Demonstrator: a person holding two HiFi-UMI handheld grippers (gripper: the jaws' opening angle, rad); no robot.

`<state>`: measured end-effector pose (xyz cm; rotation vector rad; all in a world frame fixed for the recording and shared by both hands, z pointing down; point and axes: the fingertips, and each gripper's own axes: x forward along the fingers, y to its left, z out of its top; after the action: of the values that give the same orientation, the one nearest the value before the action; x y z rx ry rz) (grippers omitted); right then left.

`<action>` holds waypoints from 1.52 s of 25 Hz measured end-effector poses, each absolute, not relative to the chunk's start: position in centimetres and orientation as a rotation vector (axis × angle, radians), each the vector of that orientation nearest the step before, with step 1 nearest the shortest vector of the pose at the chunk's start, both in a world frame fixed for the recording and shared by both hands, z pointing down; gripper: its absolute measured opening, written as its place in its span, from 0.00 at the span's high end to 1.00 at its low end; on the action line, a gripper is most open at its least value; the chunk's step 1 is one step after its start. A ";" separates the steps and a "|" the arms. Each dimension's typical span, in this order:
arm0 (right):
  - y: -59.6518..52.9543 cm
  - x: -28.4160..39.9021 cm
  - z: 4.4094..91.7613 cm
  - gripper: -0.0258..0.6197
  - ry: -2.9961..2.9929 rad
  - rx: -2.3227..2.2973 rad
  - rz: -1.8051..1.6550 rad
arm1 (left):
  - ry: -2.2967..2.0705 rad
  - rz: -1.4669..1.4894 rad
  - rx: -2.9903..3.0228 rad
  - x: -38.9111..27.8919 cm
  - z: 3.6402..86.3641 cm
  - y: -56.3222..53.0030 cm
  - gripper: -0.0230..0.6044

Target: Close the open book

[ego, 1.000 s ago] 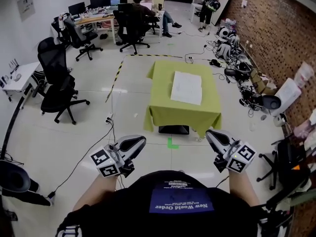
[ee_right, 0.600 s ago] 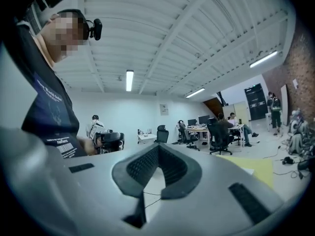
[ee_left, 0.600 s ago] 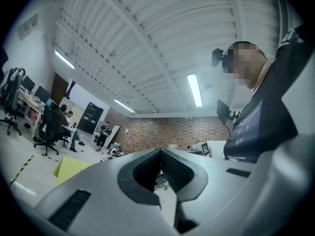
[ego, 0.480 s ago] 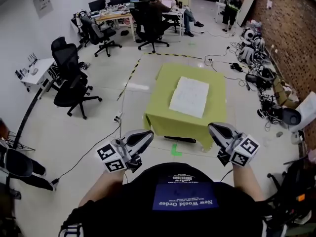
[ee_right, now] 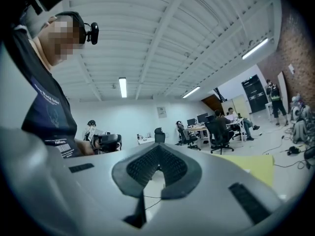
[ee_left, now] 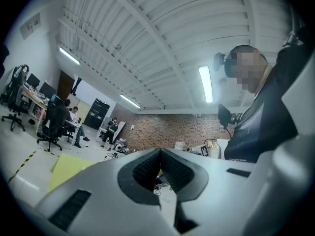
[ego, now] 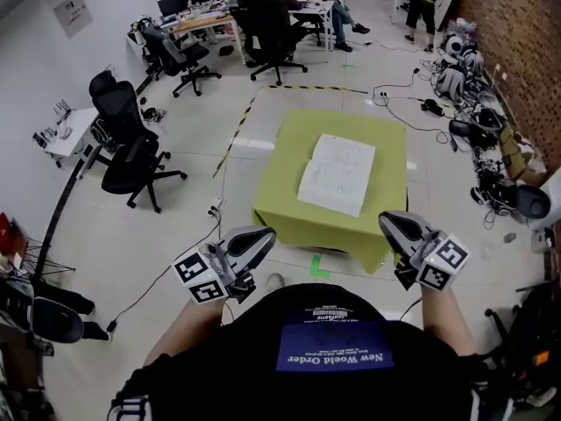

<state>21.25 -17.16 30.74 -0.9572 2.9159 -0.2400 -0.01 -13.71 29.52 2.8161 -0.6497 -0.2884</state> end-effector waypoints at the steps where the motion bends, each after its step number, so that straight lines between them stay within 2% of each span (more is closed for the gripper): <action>1: -17.8 21.3 30.7 0.99 2.914 -0.968 -0.242 | -0.631 -0.288 2.818 0.2 29.5 -14.5 0.95; 12: -29.3 20.5 30.0 0.98 2.790 -1.356 -0.242 | -0.278 -0.276 2.846 -1.7 31.4 -30.8 0.95; 24: -42.1 15.3 30.7 0.98 2.731 -1.511 -0.310 | -0.120 0.017 3.033 -4.5 36.8 -45.7 0.95; 31: -46.8 18.8 32.5 0.99 2.786 -1.413 -0.408 | -0.233 0.150 2.985 -0.6 40.4 -49.8 0.95; 38: -51.5 24.5 37.2 0.99 2.857 -1.118 -0.542 | -0.344 0.638 3.028 4.7 48.0 -50.1 0.95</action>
<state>24.46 -51.51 37.20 -1.1178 2.8567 -0.5423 4.70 -50.12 47.96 3.0282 -0.3438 0.6375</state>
